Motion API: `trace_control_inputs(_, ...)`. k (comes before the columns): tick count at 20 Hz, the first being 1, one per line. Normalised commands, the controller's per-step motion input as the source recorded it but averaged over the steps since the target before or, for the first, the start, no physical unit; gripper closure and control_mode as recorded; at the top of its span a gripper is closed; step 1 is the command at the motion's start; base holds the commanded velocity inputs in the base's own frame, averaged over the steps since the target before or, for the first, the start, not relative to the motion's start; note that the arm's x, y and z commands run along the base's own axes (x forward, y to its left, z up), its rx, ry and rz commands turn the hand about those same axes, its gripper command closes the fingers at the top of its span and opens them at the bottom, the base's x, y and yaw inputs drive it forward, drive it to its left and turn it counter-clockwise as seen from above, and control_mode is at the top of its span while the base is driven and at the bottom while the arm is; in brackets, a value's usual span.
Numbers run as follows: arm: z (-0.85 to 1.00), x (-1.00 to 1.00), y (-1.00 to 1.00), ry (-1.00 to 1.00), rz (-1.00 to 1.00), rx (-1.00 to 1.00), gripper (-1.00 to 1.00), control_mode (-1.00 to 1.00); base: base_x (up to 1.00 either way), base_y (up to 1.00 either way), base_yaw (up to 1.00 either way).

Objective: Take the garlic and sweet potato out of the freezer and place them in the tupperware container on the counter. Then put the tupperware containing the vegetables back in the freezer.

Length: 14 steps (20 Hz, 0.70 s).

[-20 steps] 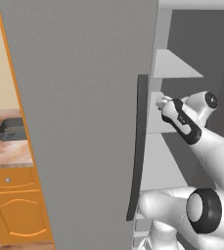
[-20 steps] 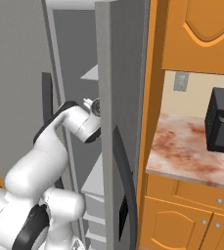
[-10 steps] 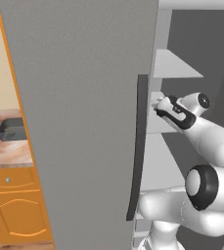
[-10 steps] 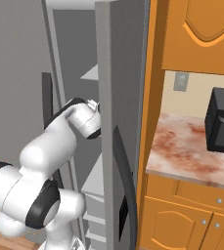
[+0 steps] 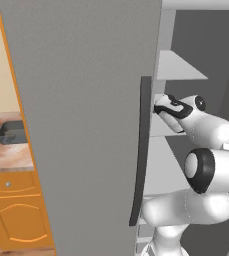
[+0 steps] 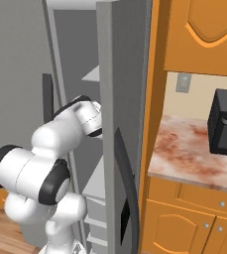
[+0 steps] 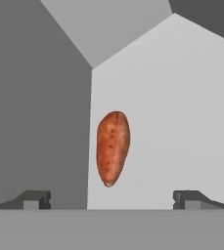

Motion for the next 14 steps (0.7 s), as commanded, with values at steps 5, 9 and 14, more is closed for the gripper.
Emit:
trace_control_inputs(5, -0.10, 0.31, 0.06, 0.00, 0.01, 0.01, -1.00, -1.00, 0.00, 0.00, 0.00)
trace_control_inputs(9, -0.13, 0.18, 0.10, 0.00, 0.01, 0.00, -1.00, -1.00, 0.00, 0.00, 0.00)
trace_control_inputs(14, -0.15, 0.25, 0.11, 0.00, 0.01, 0.01, -1.00, -1.00, 0.00, 0.00, 0.00)
